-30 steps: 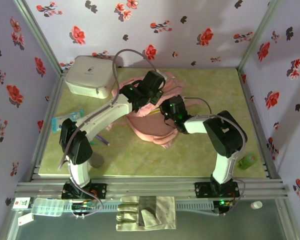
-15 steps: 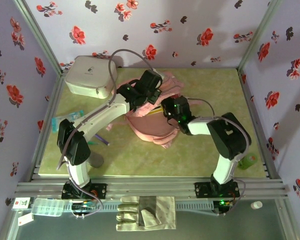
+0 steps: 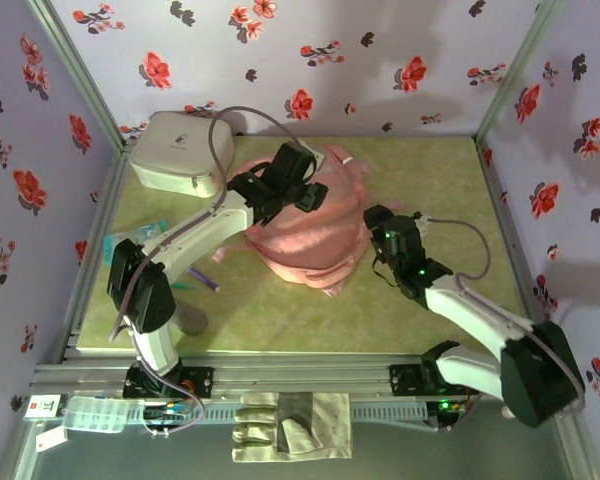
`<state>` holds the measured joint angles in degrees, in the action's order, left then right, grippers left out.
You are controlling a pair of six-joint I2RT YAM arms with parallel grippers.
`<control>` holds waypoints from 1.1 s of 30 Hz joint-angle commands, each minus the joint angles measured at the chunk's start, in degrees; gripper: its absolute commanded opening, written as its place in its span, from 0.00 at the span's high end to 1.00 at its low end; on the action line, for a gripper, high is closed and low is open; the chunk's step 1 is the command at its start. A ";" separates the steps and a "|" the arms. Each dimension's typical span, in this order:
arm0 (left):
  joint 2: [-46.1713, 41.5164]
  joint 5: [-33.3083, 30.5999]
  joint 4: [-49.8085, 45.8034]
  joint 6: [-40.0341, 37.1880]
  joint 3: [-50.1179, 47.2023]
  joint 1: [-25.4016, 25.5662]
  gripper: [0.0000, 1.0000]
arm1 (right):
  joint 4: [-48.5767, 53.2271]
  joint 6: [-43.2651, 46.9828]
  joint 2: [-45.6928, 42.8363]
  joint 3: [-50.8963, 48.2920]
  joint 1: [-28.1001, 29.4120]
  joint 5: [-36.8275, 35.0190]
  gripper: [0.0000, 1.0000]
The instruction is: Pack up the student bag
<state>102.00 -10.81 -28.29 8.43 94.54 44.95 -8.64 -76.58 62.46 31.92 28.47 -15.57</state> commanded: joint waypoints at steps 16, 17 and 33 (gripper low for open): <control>-13.40 8.02 6.21 23.92 -27.42 -19.57 0.12 | 13.50 20.82 9.18 11.86 1.34 6.10 0.21; -13.20 8.65 6.31 24.71 -28.50 -20.37 0.14 | 13.52 20.92 10.68 12.67 1.70 7.11 0.22; 3.10 21.95 12.72 31.78 -23.77 -20.07 0.35 | 14.03 27.44 25.73 18.87 0.21 14.34 0.23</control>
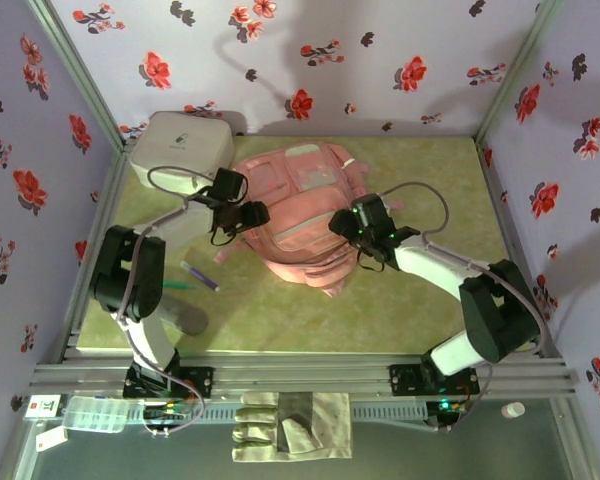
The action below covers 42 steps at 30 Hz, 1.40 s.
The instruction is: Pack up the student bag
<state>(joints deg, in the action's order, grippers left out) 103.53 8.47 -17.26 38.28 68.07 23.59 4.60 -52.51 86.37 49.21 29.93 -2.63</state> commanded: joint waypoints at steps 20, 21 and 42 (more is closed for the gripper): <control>4.02 9.63 4.63 4.45 8.99 8.69 0.35 | 8.91 17.24 3.87 9.36 -15.86 0.36 0.25; 2.53 9.13 4.60 4.72 7.53 7.90 0.35 | 9.71 17.19 2.37 9.02 -15.86 0.35 0.25; 4.47 3.82 10.82 11.20 -2.11 -0.27 0.53 | 7.47 1.06 -13.04 -6.14 -4.98 9.09 0.24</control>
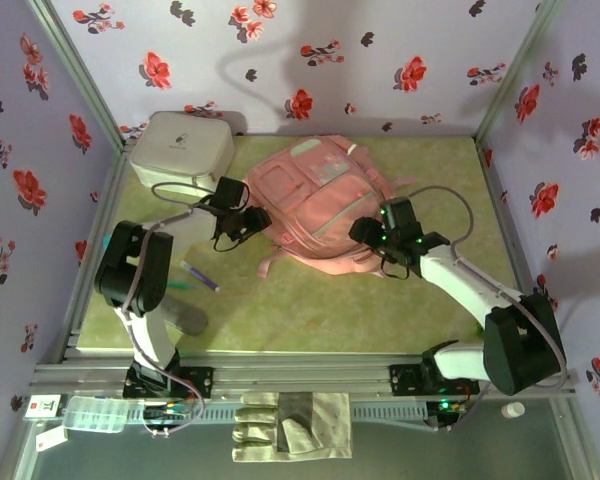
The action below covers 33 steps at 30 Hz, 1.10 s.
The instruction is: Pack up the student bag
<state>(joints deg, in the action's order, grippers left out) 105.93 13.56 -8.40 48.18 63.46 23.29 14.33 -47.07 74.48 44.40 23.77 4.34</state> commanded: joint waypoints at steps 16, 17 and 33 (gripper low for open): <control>4.53 0.88 3.22 1.06 6.04 0.13 0.97 | -0.21 -1.31 4.33 -2.03 2.67 -6.38 0.30; 3.99 1.17 3.07 0.88 5.97 0.11 1.00 | 0.90 -0.88 4.93 -1.43 2.26 -8.09 0.30; -2.31 -1.12 2.74 8.30 7.81 6.31 1.00 | 7.59 10.60 9.37 10.45 -6.35 -11.30 0.31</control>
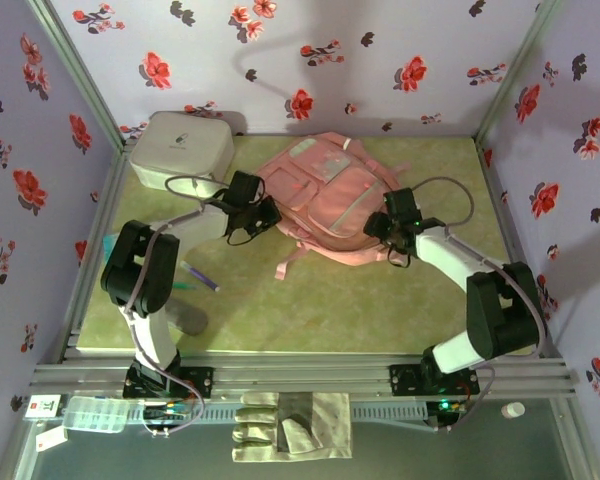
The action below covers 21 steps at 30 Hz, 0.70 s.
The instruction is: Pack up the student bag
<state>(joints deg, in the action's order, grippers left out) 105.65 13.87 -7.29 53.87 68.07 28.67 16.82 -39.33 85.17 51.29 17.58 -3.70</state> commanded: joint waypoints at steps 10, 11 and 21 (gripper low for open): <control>-1.46 -6.62 1.38 6.84 6.72 5.19 1.00 | 20.59 2.55 -9.87 7.49 9.75 -8.98 0.35; -1.26 -6.98 1.06 7.03 7.33 5.49 1.00 | 20.50 1.87 -9.93 7.62 11.89 -8.32 0.36; 0.03 -7.02 -1.03 8.54 11.46 8.67 1.00 | 7.34 -4.96 -0.16 8.81 29.06 -7.05 0.57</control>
<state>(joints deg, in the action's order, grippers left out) 105.82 6.13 -11.57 61.52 75.99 35.79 29.15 -41.63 82.02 58.30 44.75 -10.17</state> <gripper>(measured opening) 0.051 0.447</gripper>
